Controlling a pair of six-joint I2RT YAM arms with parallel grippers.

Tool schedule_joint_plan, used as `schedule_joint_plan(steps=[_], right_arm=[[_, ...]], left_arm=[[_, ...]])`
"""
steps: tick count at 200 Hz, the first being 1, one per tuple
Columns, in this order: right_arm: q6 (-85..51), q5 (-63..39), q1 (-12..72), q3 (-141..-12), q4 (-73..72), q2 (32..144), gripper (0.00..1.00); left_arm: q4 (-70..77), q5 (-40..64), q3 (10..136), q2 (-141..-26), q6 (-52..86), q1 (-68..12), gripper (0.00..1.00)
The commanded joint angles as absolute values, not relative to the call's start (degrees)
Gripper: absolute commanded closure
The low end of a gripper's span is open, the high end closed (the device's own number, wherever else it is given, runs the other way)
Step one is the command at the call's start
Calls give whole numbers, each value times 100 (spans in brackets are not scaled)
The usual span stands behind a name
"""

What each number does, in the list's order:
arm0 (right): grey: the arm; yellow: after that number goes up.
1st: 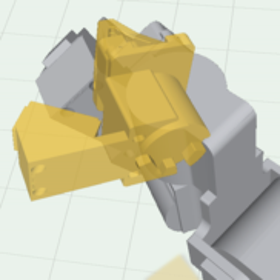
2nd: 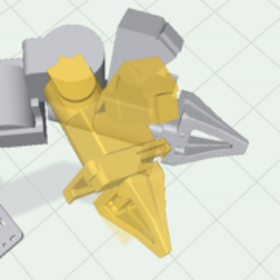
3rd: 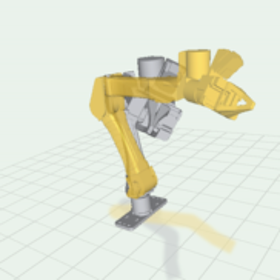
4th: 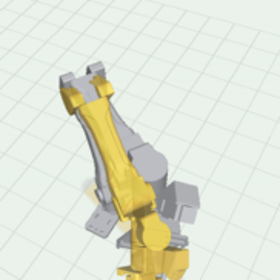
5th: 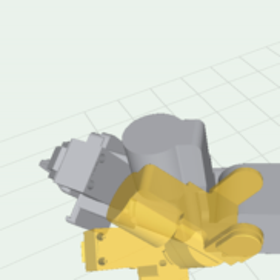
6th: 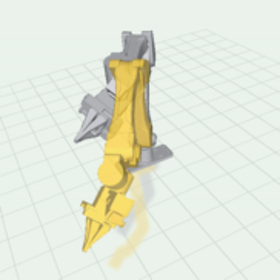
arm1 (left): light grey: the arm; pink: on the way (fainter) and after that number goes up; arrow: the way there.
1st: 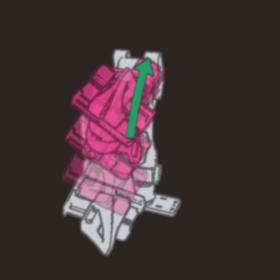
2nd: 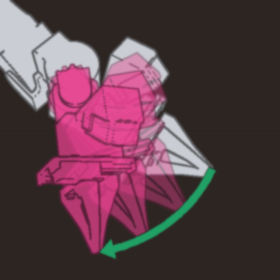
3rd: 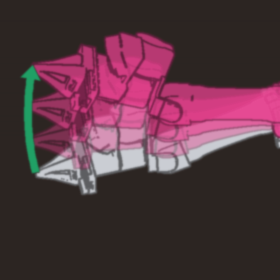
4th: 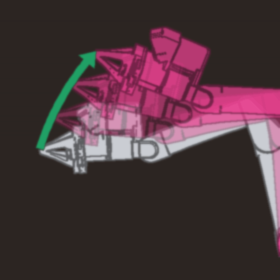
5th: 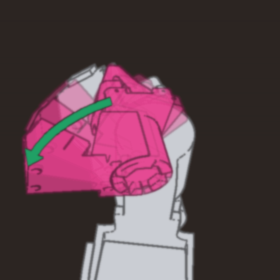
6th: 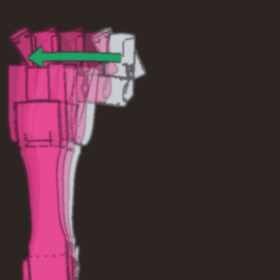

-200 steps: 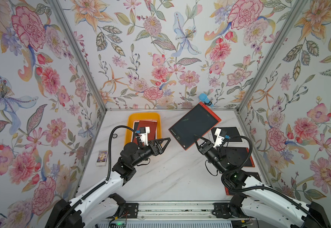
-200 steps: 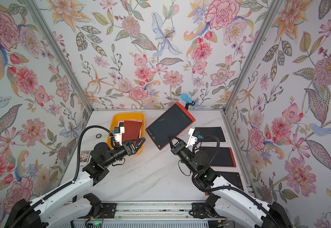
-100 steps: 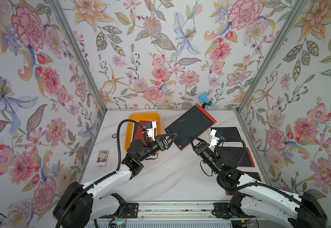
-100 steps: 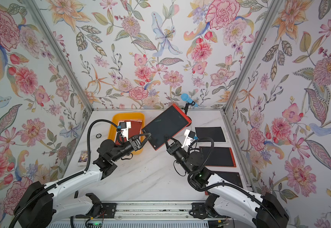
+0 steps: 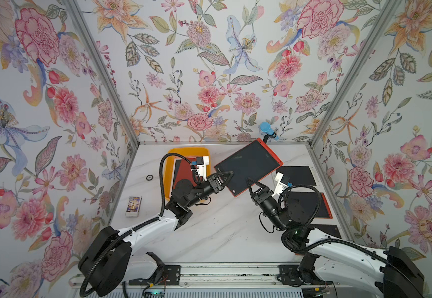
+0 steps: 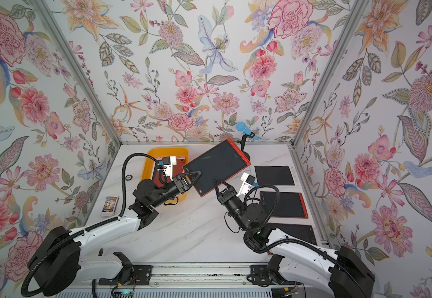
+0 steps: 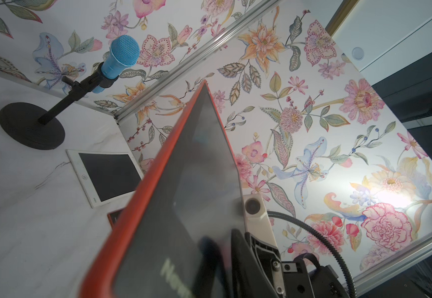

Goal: Take out the writing tablet from the storage box
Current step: Move the storage box to the center of the board, then place the writing tablet at the center of the board.

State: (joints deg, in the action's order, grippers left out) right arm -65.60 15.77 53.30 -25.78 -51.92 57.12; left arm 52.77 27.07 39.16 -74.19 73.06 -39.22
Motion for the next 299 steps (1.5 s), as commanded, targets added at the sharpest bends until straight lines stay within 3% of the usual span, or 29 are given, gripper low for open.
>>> schedule_joint_plan(steps=[1, 18, 36, 88, 136, 199, 221, 263, 299], right_arm=[[-6536, 1781, 5329, -2515, -5451, 5567, 79], [-6417, 1854, 5294, -2507, -5208, 5360, 69], [-6266, 2016, 5175, -2481, -4620, 4919, 45], [-5536, 2748, 4449, -2775, -1285, 2629, 22], [-4649, 3170, 3802, -3254, 735, 1326, 19], [-2979, 3460, 3753, -4697, 1890, 2965, 17], [-2524, 3158, 3373, -5043, 1955, 3500, 16], [-3079, 2023, 2406, -4663, 1909, 3775, 16], [-3255, 1391, 1621, -4376, 1790, 3665, 16]], left_arm=[[5490, 2949, 4257, -7524, 7236, -3975, 85], [5214, 3058, 4502, -7647, 7139, -3963, 90], [4795, 3231, 4799, -7804, 6974, -3906, 91], [3002, 3939, 5818, -8525, 6141, -3377, 94], [1399, 4444, 7113, -10059, 5182, -3208, 96], [686, 4483, 8301, -11767, 4765, -3006, 97], [16, 4319, 9084, -12417, 4414, -2988, 97], [-596, 4264, 10235, -13450, 4342, -2962, 97], [-568, 4281, 10267, -13765, 4534, -2869, 90]])
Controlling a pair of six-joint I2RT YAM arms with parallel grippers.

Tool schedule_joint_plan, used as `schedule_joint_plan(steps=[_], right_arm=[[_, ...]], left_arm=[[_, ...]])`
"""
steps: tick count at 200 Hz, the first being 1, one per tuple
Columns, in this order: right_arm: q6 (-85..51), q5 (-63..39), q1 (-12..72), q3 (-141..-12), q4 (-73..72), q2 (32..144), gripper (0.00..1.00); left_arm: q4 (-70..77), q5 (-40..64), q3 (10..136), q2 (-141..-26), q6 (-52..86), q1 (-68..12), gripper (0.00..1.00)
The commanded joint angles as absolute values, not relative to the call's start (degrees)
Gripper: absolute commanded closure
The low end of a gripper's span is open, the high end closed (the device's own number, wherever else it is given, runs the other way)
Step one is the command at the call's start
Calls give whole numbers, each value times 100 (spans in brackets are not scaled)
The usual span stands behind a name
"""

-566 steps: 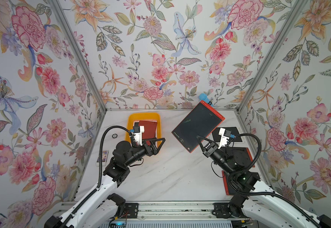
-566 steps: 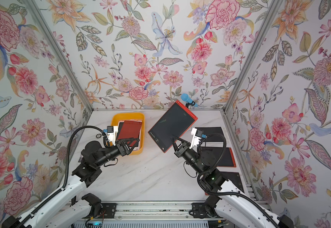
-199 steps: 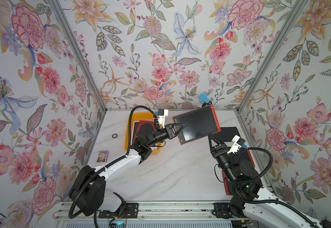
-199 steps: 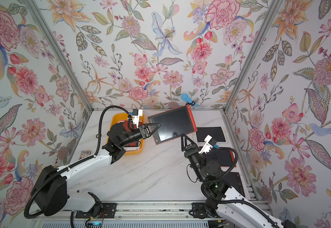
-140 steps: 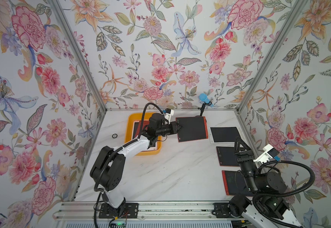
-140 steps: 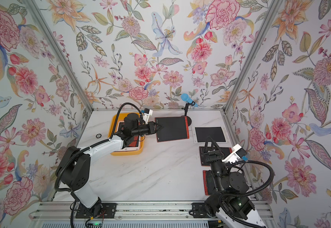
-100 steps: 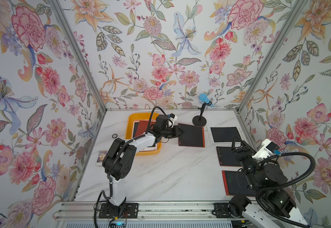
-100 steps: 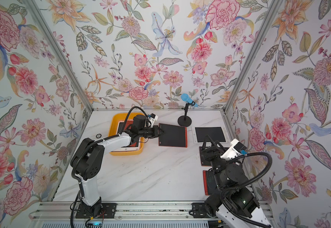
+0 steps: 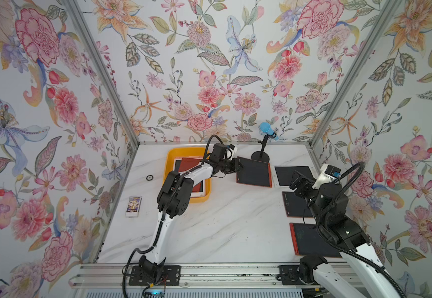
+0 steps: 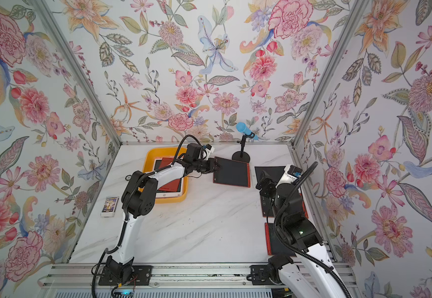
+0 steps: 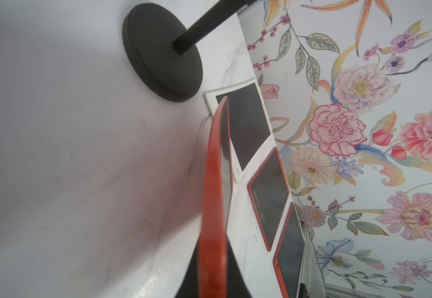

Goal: Take out the writing tablet from the storage box
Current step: Place the writing tablet at the center of the board.

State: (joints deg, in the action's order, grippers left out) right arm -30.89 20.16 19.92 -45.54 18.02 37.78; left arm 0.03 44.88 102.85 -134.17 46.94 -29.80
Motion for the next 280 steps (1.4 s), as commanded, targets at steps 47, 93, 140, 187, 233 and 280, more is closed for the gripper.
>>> schedule_joint_plan(steps=[47, 93, 140, 187, 233, 280], right_arm=[[-3480, 876, 1165, -4141, 1608, 3720, 16], [-3472, 844, 1099, -4078, 1581, 3705, 16], [-3489, 819, 1073, -4026, 1581, 3727, 16], [-3489, 788, 1066, -4025, 1584, 3778, 16], [-3498, 691, 1071, -4034, 1556, 3880, 16], [-3567, 608, 1215, -4102, 1327, 4179, 16]], left_arm=[[-908, 4192, 10449, -13986, 4327, -2821, 77], [-1642, 3834, 10995, -14265, 3835, -2797, 68], [-2091, 3679, 11461, -14552, 3588, -2725, 53], [-2388, 3472, 11795, -14702, 3424, -2690, 45], [-2690, 2951, 11933, -14376, 3198, -2612, 37], [-2585, 2387, 11298, -13330, 3025, -2601, 33]])
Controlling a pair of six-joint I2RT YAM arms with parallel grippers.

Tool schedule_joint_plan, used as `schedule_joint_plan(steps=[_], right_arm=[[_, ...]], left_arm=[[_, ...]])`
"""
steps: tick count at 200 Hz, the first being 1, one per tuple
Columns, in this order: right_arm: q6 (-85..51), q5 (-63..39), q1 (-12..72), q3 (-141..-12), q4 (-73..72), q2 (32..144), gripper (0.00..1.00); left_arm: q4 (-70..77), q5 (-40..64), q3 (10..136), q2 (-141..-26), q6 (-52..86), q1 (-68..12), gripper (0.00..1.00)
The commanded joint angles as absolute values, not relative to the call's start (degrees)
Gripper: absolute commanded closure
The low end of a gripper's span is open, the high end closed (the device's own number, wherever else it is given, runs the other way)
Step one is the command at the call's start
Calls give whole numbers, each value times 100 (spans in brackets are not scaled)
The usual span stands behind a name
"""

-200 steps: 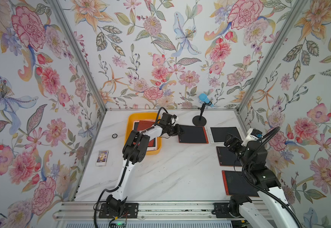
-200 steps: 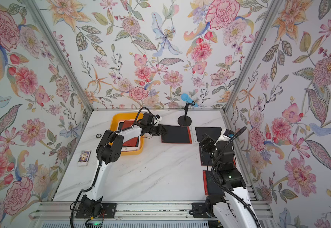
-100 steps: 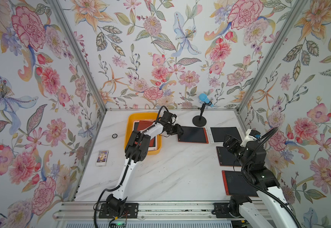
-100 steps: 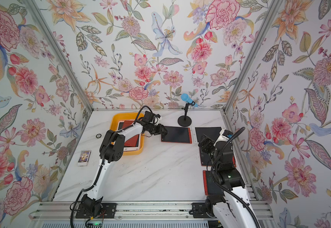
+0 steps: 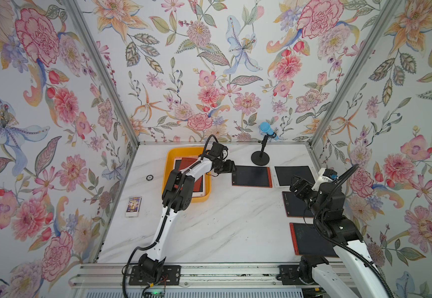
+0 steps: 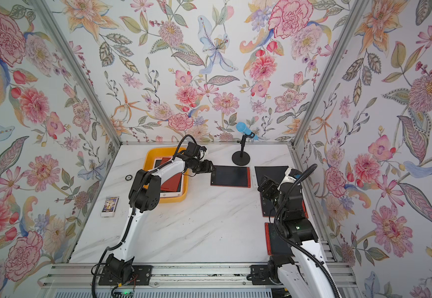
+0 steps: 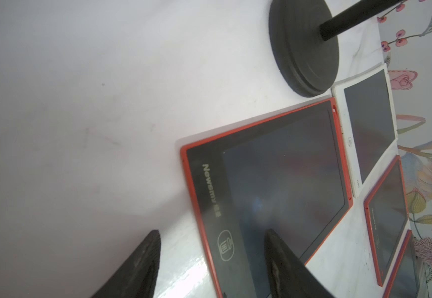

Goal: Take out the writing tablet from the storage box
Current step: Place the writing tablet at the center of the board, then move the storage box to the center of the board.

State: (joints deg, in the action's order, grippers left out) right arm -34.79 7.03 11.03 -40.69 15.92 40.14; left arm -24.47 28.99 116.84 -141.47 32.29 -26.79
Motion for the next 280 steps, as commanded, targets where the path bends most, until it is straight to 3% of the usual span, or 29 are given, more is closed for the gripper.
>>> schedule_joint_plan(steps=[1, 48, 110, 155, 213, 250, 280], right_arm=[[-3568, 607, 1227, -4108, 1323, 4190, 16], [-3426, 1235, 2178, -4503, 857, 5125, 16], [-3268, 1612, 3488, -5616, 49, 7469, 17], [-3174, 1310, 4194, -6850, -131, 9422, 17], [-3269, 1271, 4666, -8625, 437, 11579, 20], [-3410, 1158, 4762, -9071, 690, 12253, 25], [-3434, 1139, 4875, -9176, 911, 12485, 36]], left_arm=[[-2576, 2371, 11270, -13296, 3024, -2601, 33], [-1823, 1735, 9605, -11292, 2872, -2602, 28], [-1635, -516, 7222, -8338, 2561, -2487, 14], [-1421, -487, 5686, -7073, 2988, -2023, 8], [-1503, -459, 4767, -5881, 3362, -1965, 7], [-1648, -458, 4433, -5325, 3510, -1963, 6], [-1723, -501, 4318, -5222, 3539, -1968, 6]])
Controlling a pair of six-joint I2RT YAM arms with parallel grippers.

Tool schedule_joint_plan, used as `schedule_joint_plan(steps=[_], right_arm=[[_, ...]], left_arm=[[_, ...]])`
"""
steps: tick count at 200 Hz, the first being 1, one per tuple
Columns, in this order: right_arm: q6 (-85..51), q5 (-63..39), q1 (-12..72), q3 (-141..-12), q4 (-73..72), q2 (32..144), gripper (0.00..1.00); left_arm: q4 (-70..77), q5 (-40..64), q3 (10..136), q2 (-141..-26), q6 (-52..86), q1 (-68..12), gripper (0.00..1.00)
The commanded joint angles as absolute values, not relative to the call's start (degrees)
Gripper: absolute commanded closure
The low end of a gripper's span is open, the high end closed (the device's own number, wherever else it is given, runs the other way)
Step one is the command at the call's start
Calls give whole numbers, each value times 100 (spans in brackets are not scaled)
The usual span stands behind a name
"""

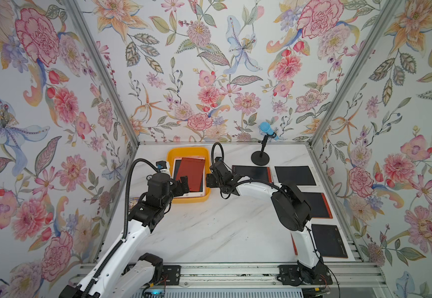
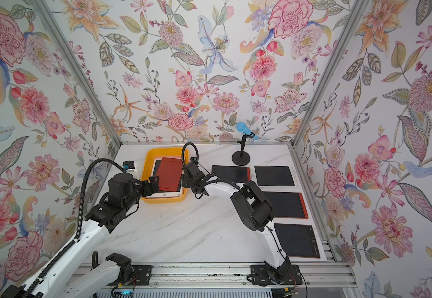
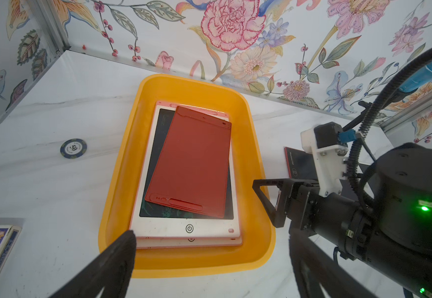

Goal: Take out the writing tablet from the storage box
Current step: Move the storage box to the center of the board.

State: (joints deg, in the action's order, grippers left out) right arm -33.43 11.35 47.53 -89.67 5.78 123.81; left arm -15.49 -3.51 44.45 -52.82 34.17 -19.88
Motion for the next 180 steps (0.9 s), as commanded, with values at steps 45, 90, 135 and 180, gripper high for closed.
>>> schedule_joint_plan(steps=[45, 90, 135, 180], right_arm=[[-3473, 1392, 5016, -8950, 1119, 12355, 75], [-3289, 1585, 5291, -8202, 1212, 11637, 85], [-3324, 1774, 5713, -7047, 1269, 10592, 86], [-3635, 2185, 6207, -6192, 1343, 9876, 86]], left_arm=[[-1723, -608, 4172, -5260, 3577, -1953, 6], [-1463, -502, 3920, -5616, 3669, -1957, 5], [-1079, -174, 3752, -6206, 3696, -1957, 2], [-814, 19, 3809, -6882, 3619, -1961, 1]])
